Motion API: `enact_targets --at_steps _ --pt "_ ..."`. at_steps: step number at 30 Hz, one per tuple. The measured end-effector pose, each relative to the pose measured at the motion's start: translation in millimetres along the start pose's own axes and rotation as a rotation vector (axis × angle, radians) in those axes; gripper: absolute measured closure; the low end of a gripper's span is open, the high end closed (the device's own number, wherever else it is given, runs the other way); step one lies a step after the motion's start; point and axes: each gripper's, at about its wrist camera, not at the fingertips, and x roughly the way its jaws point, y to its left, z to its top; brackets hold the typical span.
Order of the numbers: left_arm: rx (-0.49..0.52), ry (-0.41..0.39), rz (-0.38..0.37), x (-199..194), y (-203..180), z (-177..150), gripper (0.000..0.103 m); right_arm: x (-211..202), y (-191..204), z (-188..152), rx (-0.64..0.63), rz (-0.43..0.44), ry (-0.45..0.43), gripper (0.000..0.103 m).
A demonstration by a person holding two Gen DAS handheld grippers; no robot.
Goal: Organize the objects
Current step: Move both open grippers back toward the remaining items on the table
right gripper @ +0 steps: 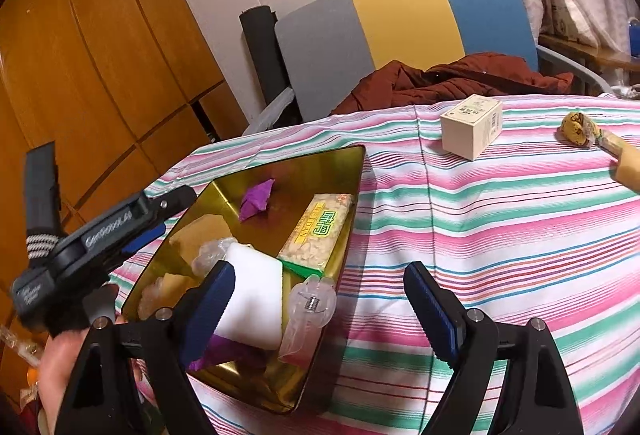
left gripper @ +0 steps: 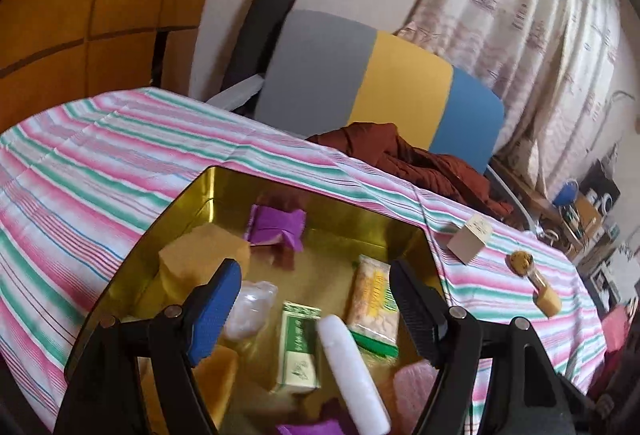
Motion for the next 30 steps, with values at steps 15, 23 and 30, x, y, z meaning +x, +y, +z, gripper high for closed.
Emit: enact_targets --at_steps 15,23,30 --pt "0.195 0.024 -0.197 -16 -81 -23 0.025 -18 -62 11 0.069 -0.151 -0.032 0.015" --pt "0.303 0.093 -0.303 -15 -140 -48 0.025 -29 -135 13 0.129 -0.296 -0.029 0.013" --pt "0.362 0.199 -0.372 -2 -181 -78 0.025 -39 -220 17 0.264 -0.425 -0.024 0.013"
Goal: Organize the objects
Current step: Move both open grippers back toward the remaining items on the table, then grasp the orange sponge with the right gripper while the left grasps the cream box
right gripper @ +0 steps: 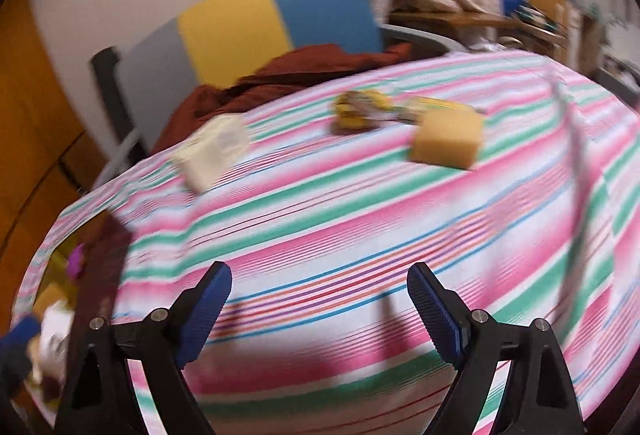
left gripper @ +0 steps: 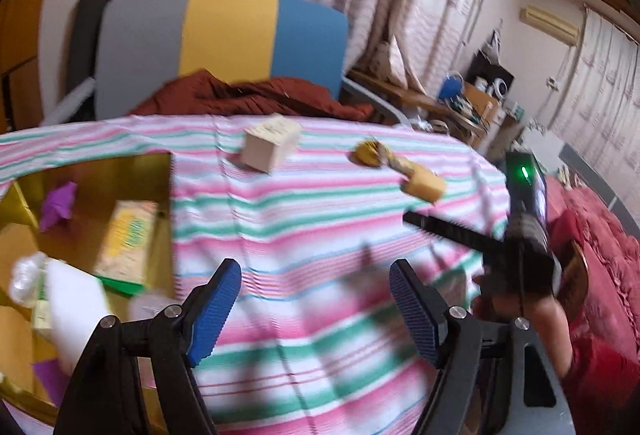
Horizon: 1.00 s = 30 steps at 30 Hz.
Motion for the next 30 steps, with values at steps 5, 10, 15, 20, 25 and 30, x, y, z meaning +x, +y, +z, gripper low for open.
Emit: enact_targets --at_steps 5,10,15,20,25,30 --pt "0.029 0.053 -0.014 17 -16 -2 0.025 22 -53 33 0.12 -0.089 -0.01 0.011" --pt "0.017 0.089 0.003 30 -17 2 0.025 43 -82 71 0.165 -0.15 -0.055 0.004" --pt "0.025 0.113 0.026 44 -16 16 0.025 71 -87 94 0.161 -0.164 -0.057 0.004" --pt "0.046 0.132 0.055 62 -12 38 0.025 93 -80 100 0.064 -0.195 -0.031 0.023" --pt "0.053 0.143 0.089 86 -3 66 0.022 97 -94 94 0.126 -0.19 -0.025 0.037" --pt "0.097 0.157 0.16 121 8 101 0.021 97 -87 91 0.096 -0.216 -0.038 0.038"
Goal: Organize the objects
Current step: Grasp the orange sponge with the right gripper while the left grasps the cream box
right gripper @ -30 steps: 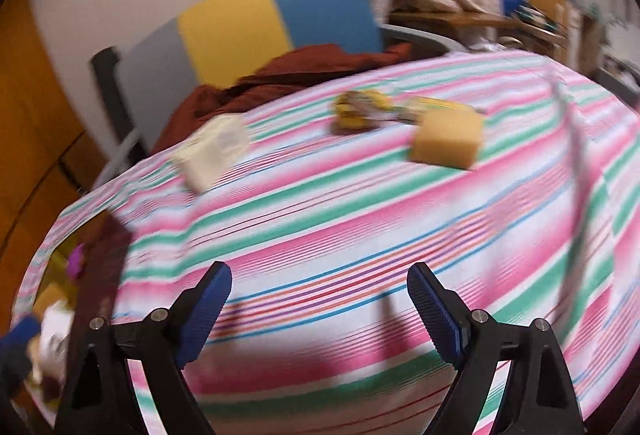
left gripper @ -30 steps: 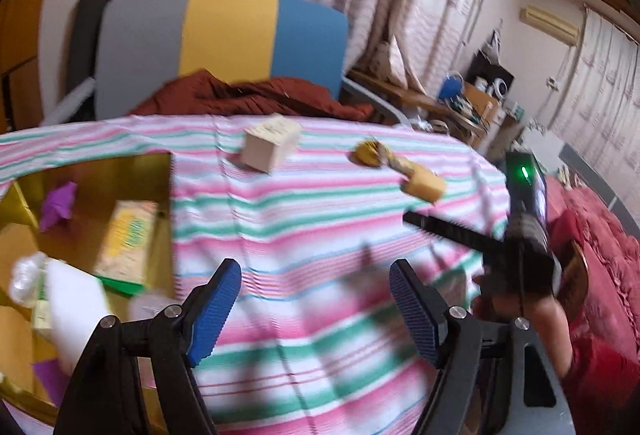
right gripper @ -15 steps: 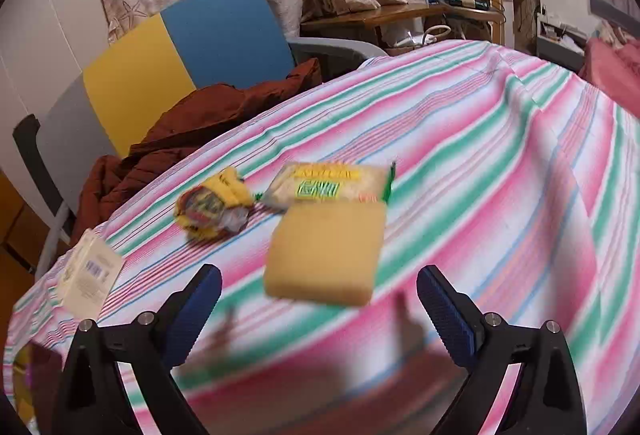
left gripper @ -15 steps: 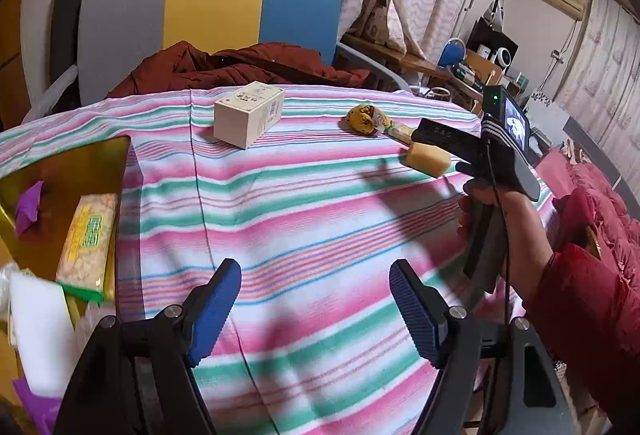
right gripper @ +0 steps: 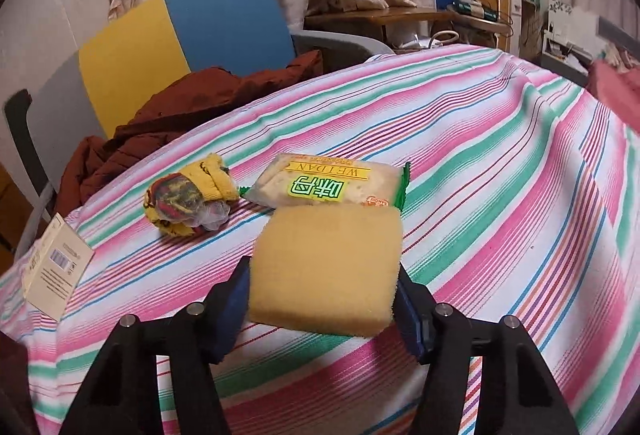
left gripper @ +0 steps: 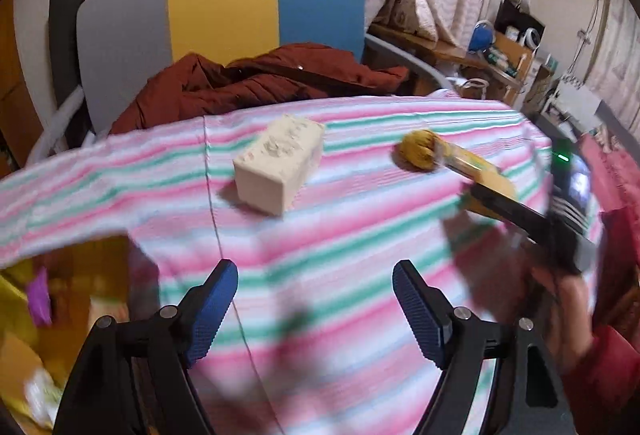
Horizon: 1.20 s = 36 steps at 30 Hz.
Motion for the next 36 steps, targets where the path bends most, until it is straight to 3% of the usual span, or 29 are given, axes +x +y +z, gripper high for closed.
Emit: enact_targets --at_steps 10,14,17,23,24,27,36 --pt "0.164 0.032 0.135 68 7 67 0.02 2 1 -1 -0.001 -0.004 -0.015 0.038" --pt "0.193 0.059 0.11 89 12 78 0.019 2 -2 -2 0.01 0.009 -0.021 0.038" --pt "0.237 0.087 0.135 103 10 76 0.019 3 -3 -2 0.01 0.01 -0.021 0.038" --pt "0.195 0.11 0.084 119 9 68 0.02 3 -2 -2 0.006 0.006 -0.023 0.038" --pt "0.191 0.118 0.077 122 6 66 0.024 3 -2 -2 0.006 0.005 -0.023 0.038" --pt "0.172 0.126 0.08 127 -1 60 0.052 3 -1 -3 0.006 0.004 -0.026 0.038" --pt "-0.001 0.064 0.092 119 -6 41 0.052 2 -1 -4 0.003 0.0 -0.032 0.038"
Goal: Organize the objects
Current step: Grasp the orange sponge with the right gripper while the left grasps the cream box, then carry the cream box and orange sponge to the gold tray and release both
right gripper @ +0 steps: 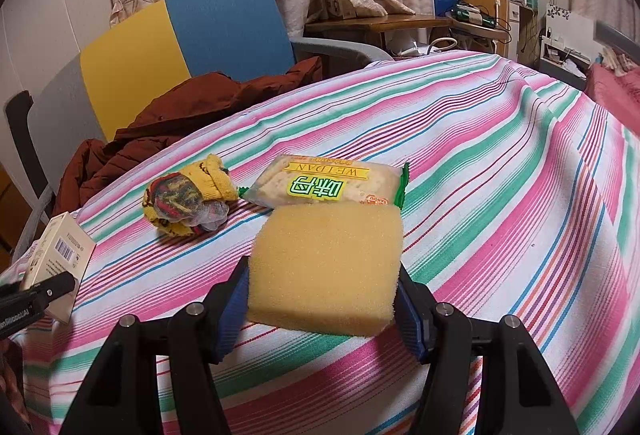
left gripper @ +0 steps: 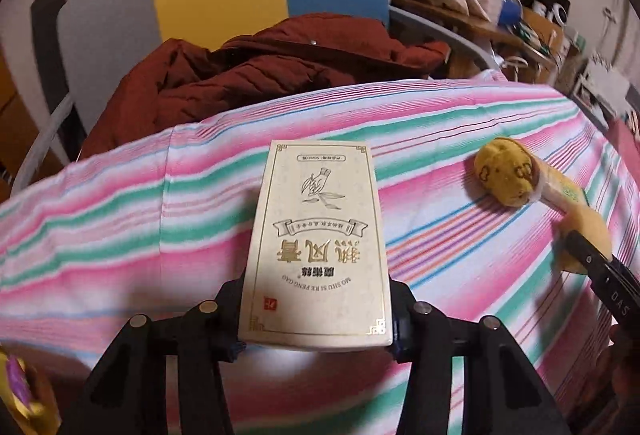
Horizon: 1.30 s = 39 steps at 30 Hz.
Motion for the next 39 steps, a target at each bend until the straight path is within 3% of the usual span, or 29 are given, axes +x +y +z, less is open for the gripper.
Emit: enact_targets --at_steps 7,15,25,39 --pt "-0.003 -0.126 0.039 -24 -22 -44 0.052 -10 2 -1 -0.014 -0.012 -0.049 0.04" --pt "-0.02 -0.167 0.021 -49 -18 -72 0.052 -39 30 -5 -0.155 0.018 -0.195 0.04" --pt "0.081 -0.299 -0.004 -97 -42 -110 0.052 -51 33 -9 -0.163 0.044 -0.205 0.04" --pt "0.005 -0.345 -0.133 -161 -17 -161 0.052 -94 77 -50 -0.38 0.079 -0.214 0.04"
